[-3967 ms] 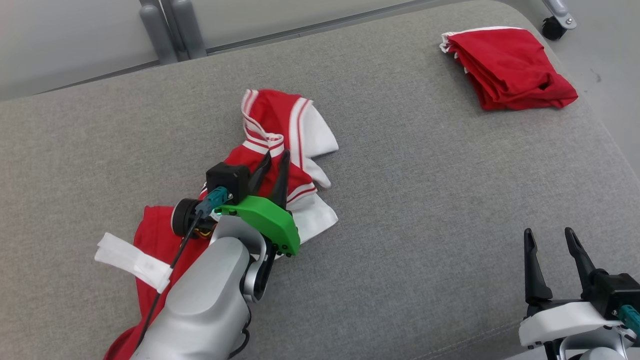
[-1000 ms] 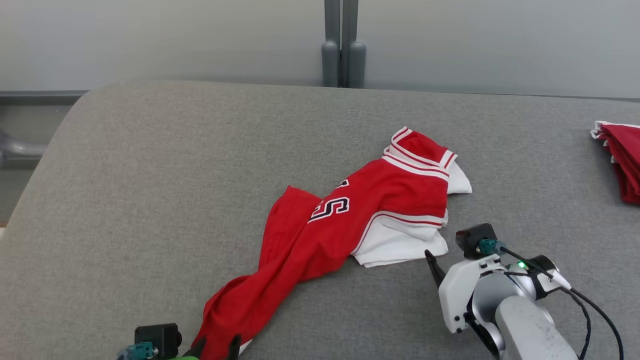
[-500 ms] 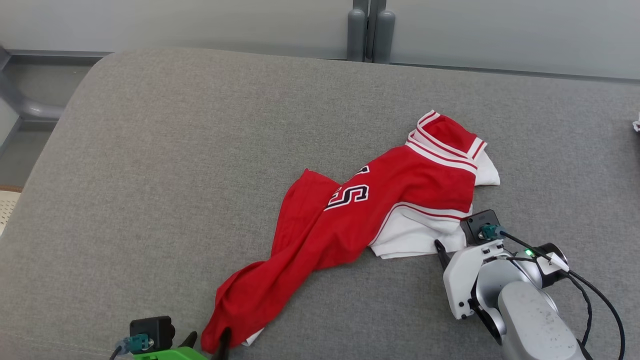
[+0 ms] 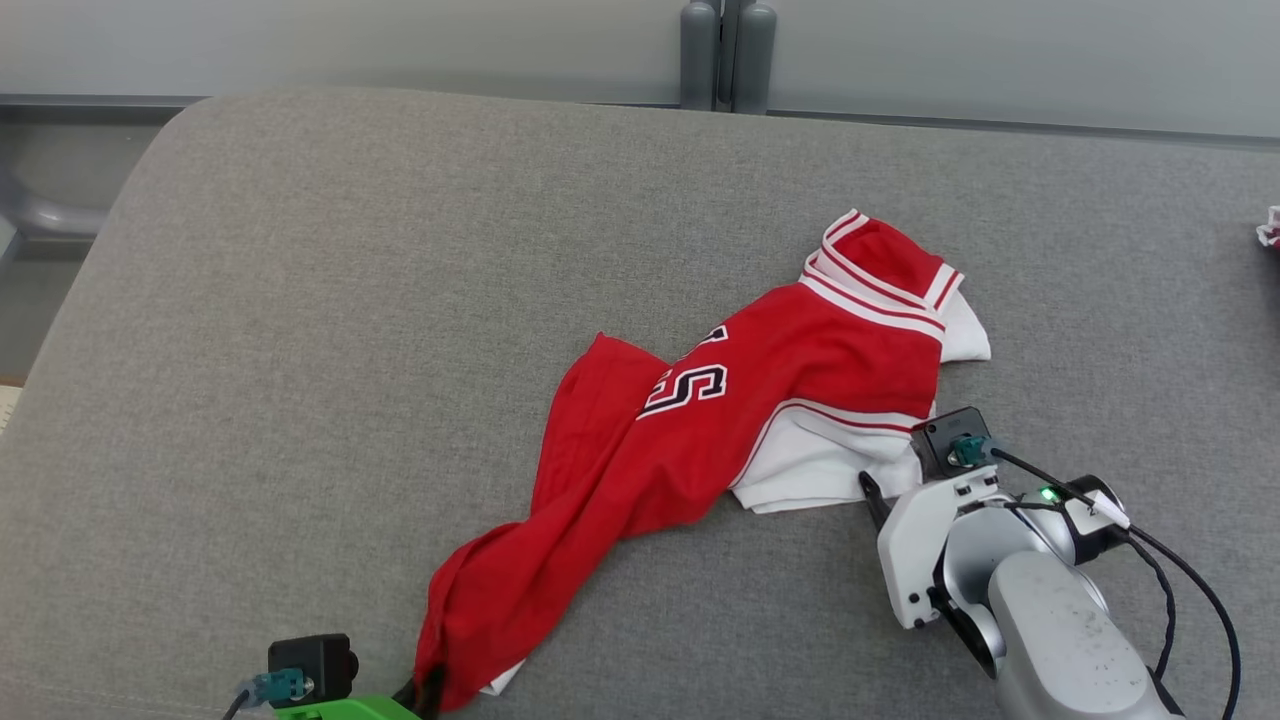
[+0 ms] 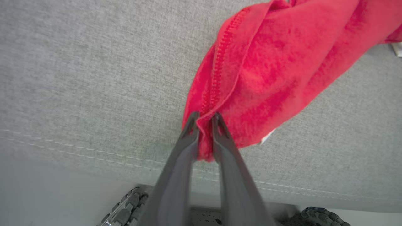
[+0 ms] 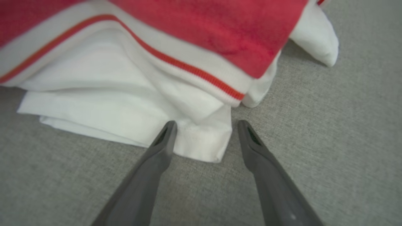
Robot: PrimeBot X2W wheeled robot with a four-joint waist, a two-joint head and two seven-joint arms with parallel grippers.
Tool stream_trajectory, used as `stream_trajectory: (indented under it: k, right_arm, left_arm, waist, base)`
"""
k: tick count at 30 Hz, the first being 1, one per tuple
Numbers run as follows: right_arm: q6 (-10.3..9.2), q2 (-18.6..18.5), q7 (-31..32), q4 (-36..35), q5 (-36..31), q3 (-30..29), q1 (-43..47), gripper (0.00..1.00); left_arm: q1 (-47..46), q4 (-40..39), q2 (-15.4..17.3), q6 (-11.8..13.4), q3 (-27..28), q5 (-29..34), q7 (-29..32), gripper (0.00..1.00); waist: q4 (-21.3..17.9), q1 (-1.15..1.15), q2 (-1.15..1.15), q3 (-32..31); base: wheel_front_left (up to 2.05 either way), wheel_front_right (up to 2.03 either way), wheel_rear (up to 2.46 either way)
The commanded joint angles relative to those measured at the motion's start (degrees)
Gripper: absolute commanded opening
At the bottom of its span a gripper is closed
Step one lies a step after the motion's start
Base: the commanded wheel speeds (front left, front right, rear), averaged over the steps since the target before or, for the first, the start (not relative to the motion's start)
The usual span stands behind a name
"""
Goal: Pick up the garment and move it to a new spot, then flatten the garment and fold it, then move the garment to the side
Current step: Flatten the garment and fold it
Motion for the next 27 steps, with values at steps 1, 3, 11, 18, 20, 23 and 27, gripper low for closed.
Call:
stream_trajectory:
  k: [1,3,11,18,20,23,27]
  right_arm:
    - [-0.03,-0.22,1.35,1.30,0.52,0.13,1.14,1.00]
    - [-0.03,-0.41,1.66,0.90,0.74,-0.01,1.37,1.00]
    - [0.01,-0.82,4.61,0.46,2.74,2.25,2.62,1.00]
    - [0.20,-1.40,4.36,-1.22,8.70,6.44,3.45,0.00]
    - [0.12,-1.40,3.37,-2.57,12.40,5.45,3.54,0.00]
    - [0.04,-1.13,1.65,-6.50,19.13,3.27,3.69,0.00]
    - [-0.02,-2.62,1.45,-14.94,28.81,-0.62,5.59,0.00]
  left_arm:
    - [-0.85,0.25,0.06,-0.29,-0.08,-0.32,-0.03,0.03]
    - [-0.86,0.43,0.16,-0.40,-0.22,-0.66,0.10,0.00]
    - [-1.33,1.03,0.32,-1.16,-0.76,-2.75,0.36,0.00]
    - [-0.44,0.65,0.41,-1.76,-1.54,-5.06,1.21,0.00]
    - [0.25,-0.23,0.28,-1.83,-1.44,-6.91,1.26,0.00]
    - [1.05,-2.93,0.12,-2.13,-0.74,-9.90,1.77,0.00]
    - [3.21,-9.94,0.64,-2.38,0.87,-15.09,2.94,0.00]
  waist:
    - [-0.17,0.00,0.00,0.02]
    - [-0.28,0.00,0.00,0.22]
    - [-0.12,0.00,0.00,0.79]
    - [0.17,0.00,0.00,0.32]
    - [0.09,0.00,0.00,-0.16]
    - [-0.02,0.00,0.00,-0.76]
    - [-0.57,0.00,0.00,-1.82]
  base:
    - [0.00,0.00,0.00]
    - [0.00,0.00,0.00]
    - [0.00,0.00,0.00]
    - [0.00,0.00,0.00]
    - [0.00,0.00,0.00]
    - [0.00,0.00,0.00]
    - [0.00,0.00,0.00]
